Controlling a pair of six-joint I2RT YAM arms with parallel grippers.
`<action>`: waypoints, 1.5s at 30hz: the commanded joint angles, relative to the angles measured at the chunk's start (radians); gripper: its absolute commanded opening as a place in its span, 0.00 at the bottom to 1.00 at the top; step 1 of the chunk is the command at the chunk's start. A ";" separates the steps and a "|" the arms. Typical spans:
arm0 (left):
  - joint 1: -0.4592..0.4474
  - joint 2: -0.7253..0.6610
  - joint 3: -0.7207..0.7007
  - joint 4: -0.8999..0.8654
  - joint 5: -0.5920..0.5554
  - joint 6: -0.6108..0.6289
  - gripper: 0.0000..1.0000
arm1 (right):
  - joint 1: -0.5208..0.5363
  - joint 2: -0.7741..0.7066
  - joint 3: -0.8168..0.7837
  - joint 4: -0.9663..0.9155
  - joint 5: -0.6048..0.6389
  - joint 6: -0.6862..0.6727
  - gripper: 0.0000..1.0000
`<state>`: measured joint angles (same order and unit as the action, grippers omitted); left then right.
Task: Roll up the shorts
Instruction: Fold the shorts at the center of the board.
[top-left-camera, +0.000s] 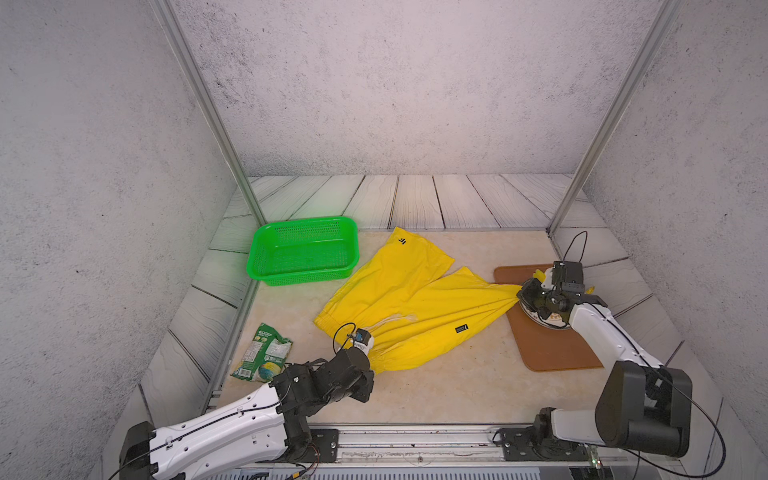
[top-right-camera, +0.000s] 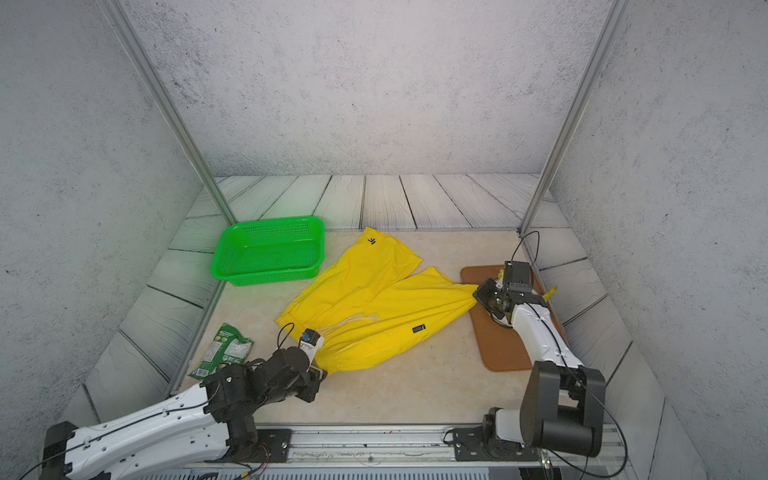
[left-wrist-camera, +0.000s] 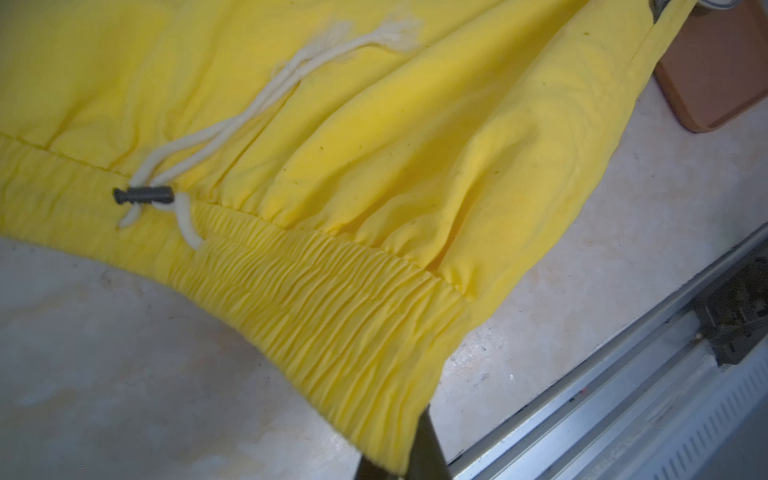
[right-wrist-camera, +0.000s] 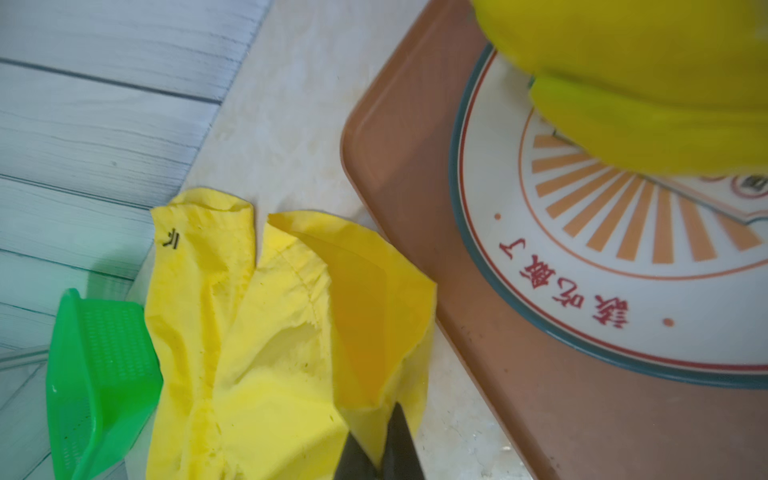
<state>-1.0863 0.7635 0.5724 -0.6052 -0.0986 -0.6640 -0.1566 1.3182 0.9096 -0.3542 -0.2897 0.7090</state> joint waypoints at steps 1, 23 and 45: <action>-0.013 0.031 0.075 -0.006 0.069 0.078 0.00 | -0.038 -0.085 0.055 0.007 -0.005 0.020 0.00; -0.028 -0.255 0.039 -0.136 -0.019 -0.173 0.00 | -0.049 -0.028 0.317 0.097 -0.125 0.121 0.00; 0.391 0.008 -0.011 -0.043 -0.052 -0.220 0.00 | 0.197 0.595 0.787 -0.022 -0.064 0.033 0.00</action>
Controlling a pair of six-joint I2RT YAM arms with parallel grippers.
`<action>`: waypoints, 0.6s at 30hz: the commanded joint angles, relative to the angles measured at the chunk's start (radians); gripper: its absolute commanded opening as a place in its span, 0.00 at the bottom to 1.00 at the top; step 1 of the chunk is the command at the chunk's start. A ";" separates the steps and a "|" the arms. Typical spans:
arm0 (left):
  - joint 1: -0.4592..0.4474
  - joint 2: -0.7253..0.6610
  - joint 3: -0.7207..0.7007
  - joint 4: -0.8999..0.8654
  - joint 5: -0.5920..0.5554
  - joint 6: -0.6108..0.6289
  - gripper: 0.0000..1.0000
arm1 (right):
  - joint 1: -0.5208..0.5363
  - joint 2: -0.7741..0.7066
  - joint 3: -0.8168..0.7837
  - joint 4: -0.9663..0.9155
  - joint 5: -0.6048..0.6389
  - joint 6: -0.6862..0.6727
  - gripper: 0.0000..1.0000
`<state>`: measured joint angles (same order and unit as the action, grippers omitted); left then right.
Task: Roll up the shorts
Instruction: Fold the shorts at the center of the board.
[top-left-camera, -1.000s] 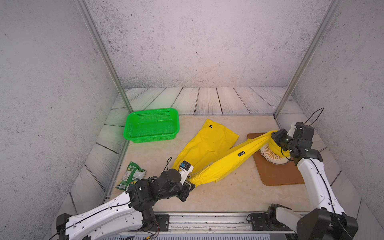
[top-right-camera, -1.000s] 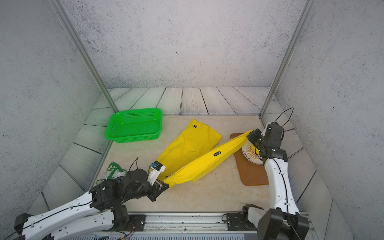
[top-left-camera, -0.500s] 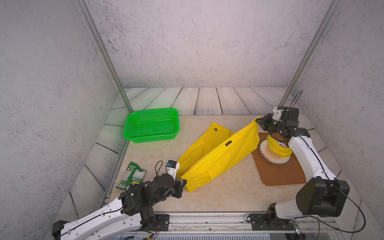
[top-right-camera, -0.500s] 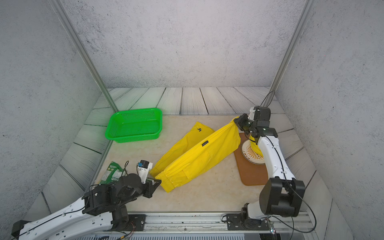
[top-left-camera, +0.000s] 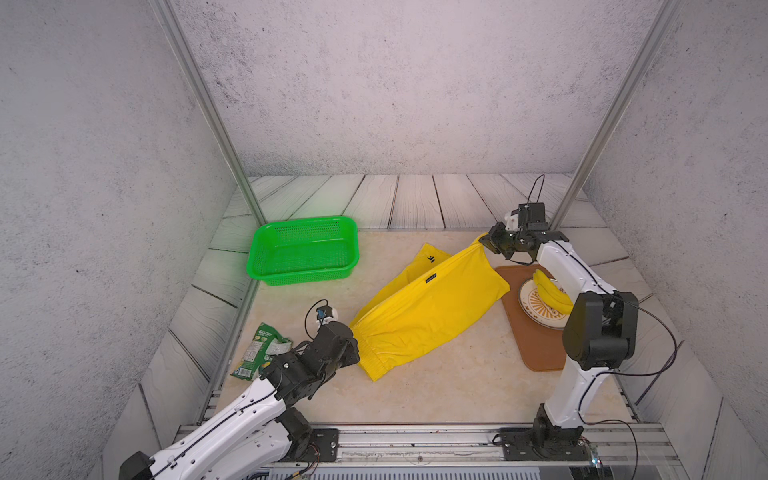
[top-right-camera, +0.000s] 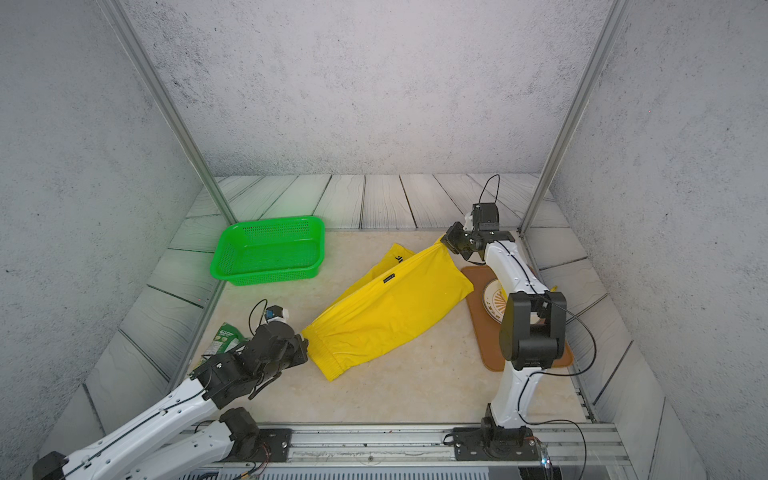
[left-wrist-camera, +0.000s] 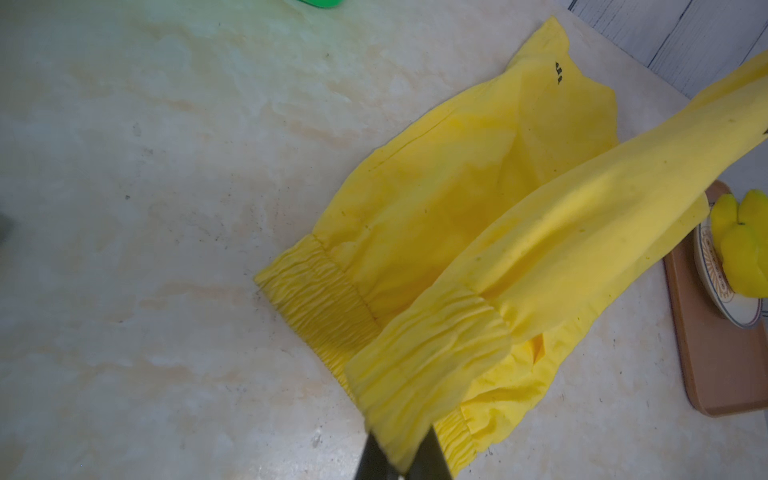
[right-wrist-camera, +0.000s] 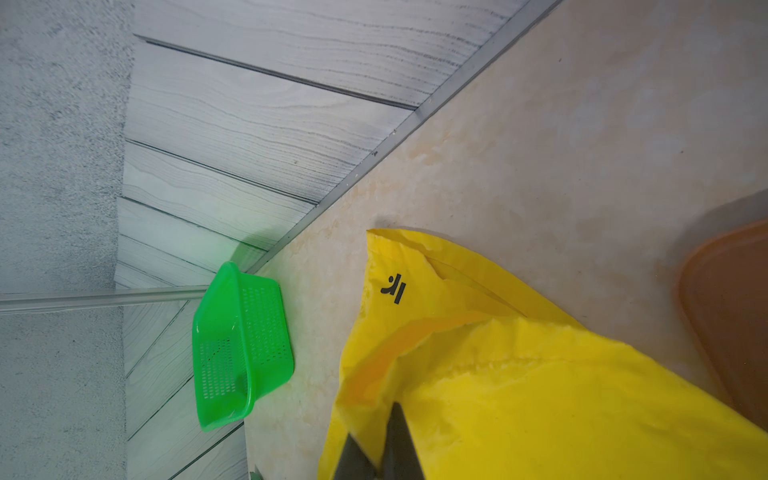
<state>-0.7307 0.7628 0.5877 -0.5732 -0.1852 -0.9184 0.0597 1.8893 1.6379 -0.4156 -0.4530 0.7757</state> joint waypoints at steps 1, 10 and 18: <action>0.041 0.023 -0.027 -0.068 0.041 0.039 0.00 | -0.012 0.041 0.070 0.037 0.099 -0.037 0.00; 0.098 0.128 -0.051 -0.027 0.019 0.013 0.00 | 0.017 0.177 0.163 0.037 0.100 -0.039 0.00; 0.154 0.196 -0.057 0.006 -0.014 0.019 0.00 | 0.037 0.299 0.285 0.029 0.079 -0.049 0.00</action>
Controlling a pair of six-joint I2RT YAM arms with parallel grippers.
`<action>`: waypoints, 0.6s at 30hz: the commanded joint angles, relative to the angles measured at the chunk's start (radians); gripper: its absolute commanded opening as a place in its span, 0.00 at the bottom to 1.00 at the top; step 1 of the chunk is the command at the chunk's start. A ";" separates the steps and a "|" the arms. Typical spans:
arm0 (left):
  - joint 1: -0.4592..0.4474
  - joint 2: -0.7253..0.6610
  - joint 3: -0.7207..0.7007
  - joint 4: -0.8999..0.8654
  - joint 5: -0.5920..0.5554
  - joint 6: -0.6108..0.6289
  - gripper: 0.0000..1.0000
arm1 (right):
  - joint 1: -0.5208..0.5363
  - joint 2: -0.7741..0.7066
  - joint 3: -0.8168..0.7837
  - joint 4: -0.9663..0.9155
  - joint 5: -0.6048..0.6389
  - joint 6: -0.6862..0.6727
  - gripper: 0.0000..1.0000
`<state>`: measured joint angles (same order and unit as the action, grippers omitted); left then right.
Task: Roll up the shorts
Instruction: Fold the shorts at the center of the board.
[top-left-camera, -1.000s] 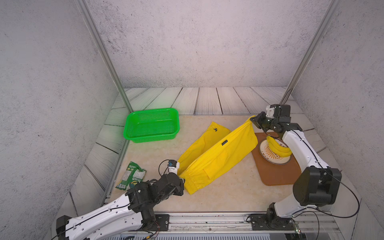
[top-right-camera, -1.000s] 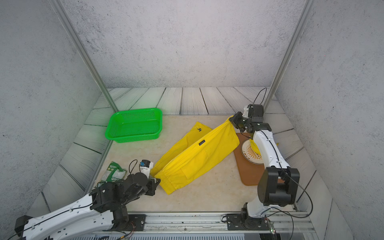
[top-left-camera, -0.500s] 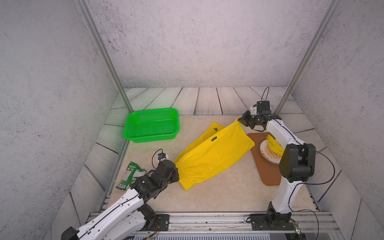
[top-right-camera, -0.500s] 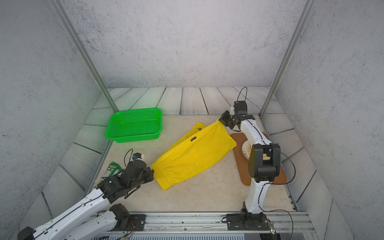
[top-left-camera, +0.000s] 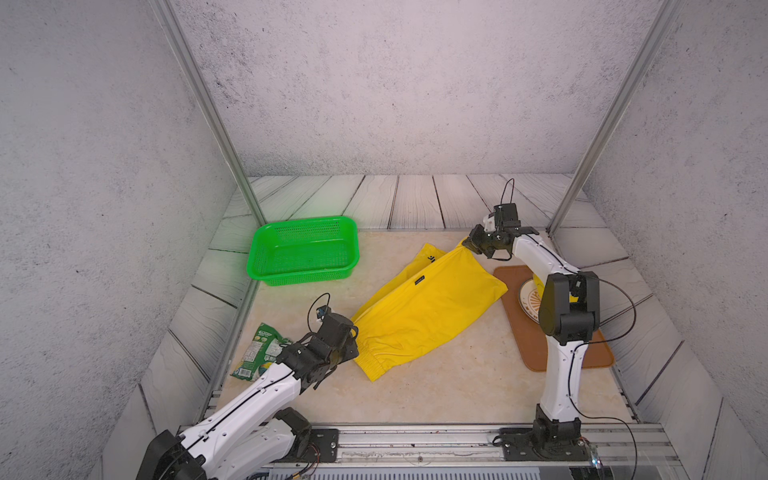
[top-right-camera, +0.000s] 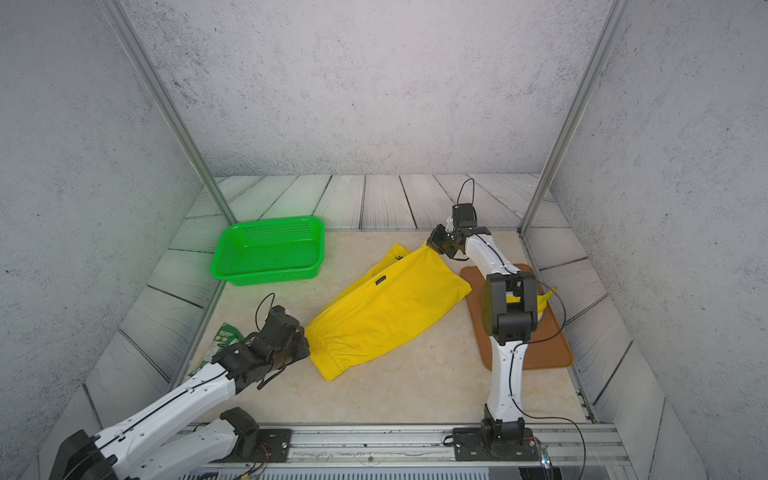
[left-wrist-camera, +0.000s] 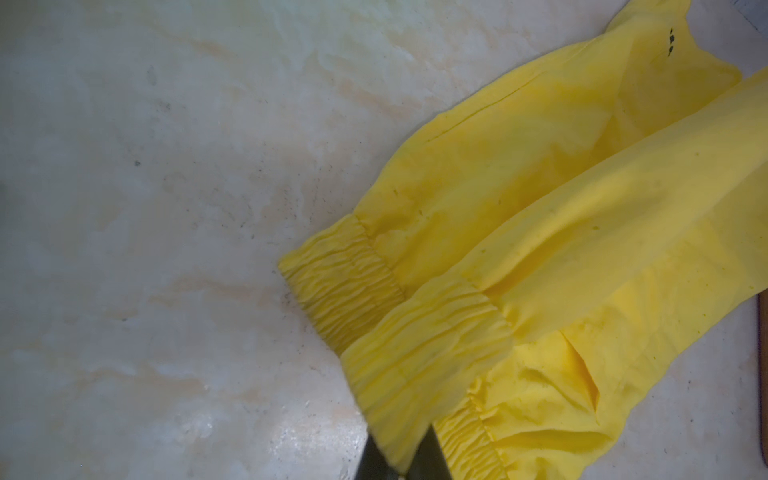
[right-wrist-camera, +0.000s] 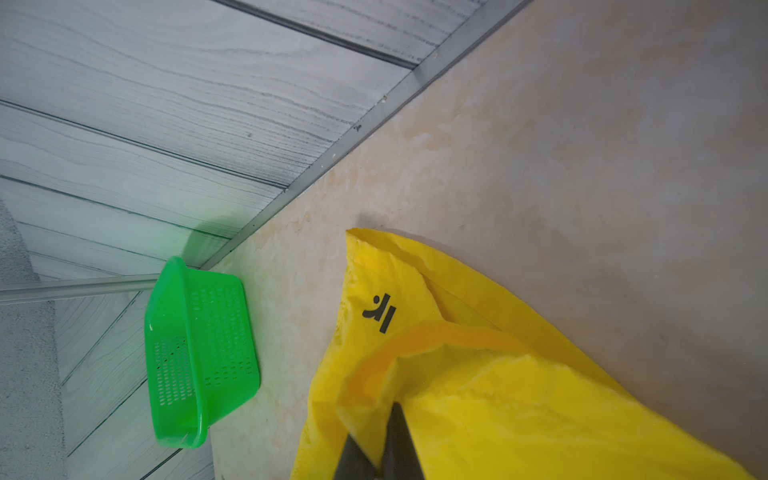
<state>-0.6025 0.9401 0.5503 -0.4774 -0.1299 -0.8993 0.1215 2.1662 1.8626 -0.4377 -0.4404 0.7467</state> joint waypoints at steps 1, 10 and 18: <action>0.032 0.030 -0.021 -0.083 -0.073 0.003 0.00 | -0.022 0.039 0.073 0.051 0.065 -0.018 0.00; 0.075 0.124 0.007 -0.098 -0.104 0.000 0.64 | -0.001 0.171 0.252 -0.064 0.040 -0.072 0.52; 0.075 0.058 0.045 -0.153 -0.120 0.002 0.64 | 0.000 0.004 0.056 0.002 0.039 -0.130 0.55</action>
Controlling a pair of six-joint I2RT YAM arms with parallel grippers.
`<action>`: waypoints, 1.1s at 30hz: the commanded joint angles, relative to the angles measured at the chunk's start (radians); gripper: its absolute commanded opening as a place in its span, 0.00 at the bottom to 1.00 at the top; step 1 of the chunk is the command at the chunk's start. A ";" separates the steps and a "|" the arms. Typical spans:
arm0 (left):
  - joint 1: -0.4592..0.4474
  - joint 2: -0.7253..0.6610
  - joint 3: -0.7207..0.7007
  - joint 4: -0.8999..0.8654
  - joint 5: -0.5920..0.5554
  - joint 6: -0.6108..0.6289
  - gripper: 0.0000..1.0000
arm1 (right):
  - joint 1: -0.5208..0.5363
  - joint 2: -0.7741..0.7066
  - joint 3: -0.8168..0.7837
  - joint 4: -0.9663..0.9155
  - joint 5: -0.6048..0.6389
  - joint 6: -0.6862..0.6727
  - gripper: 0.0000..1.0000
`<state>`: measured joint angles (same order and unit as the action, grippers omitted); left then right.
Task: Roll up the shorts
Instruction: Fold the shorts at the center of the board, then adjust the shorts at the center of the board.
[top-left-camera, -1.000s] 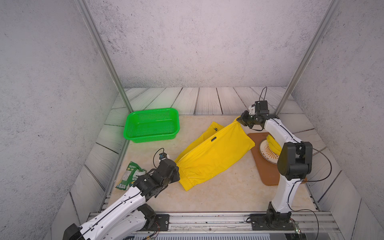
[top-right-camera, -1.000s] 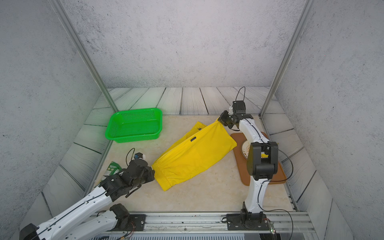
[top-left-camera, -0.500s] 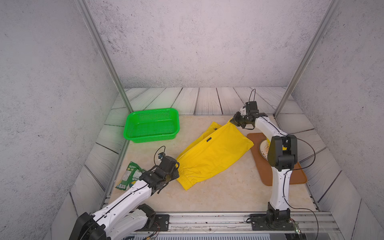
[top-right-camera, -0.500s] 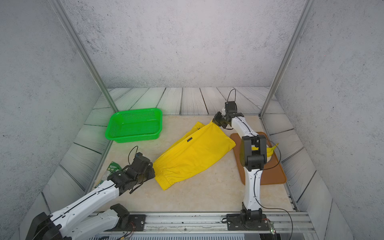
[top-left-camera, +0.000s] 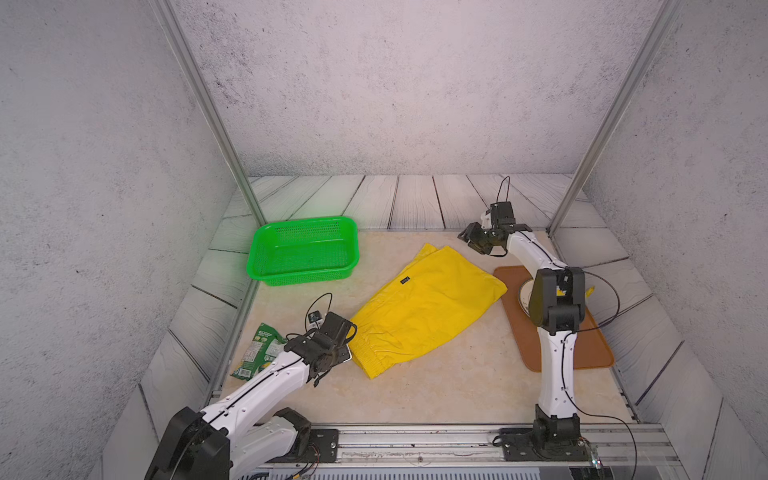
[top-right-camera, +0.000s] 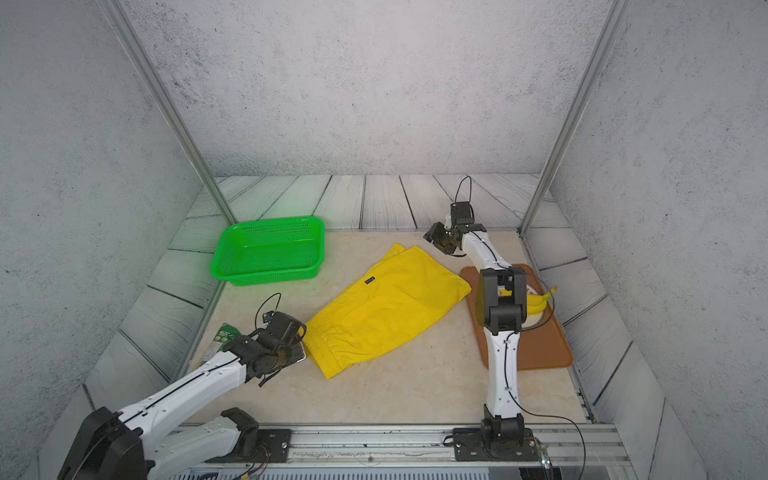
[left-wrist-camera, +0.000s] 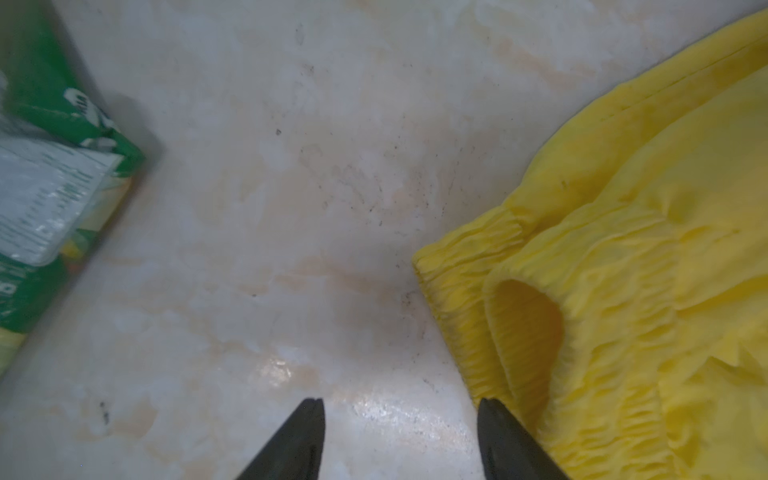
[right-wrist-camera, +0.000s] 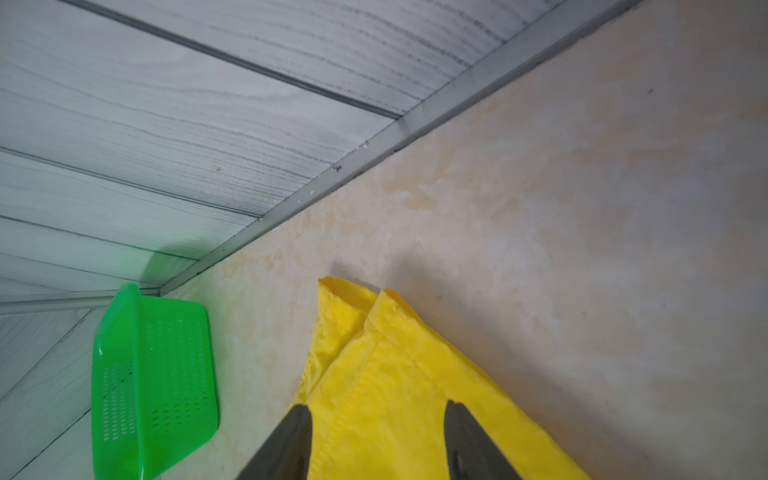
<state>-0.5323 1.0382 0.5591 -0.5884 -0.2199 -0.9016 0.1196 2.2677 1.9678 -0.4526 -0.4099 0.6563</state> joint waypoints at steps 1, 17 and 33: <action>0.005 -0.060 0.037 -0.038 -0.030 0.007 0.65 | 0.002 -0.129 -0.092 0.026 0.010 -0.042 0.55; 0.033 0.227 0.207 0.070 -0.013 0.090 0.69 | 0.059 -0.435 -0.579 0.097 -0.015 -0.078 0.54; 0.050 0.112 0.122 0.065 -0.088 0.040 0.00 | 0.119 -0.411 -0.800 0.210 -0.038 -0.045 0.53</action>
<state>-0.4927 1.1942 0.7383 -0.5217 -0.2424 -0.8333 0.2310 1.8568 1.1770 -0.2714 -0.4393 0.6022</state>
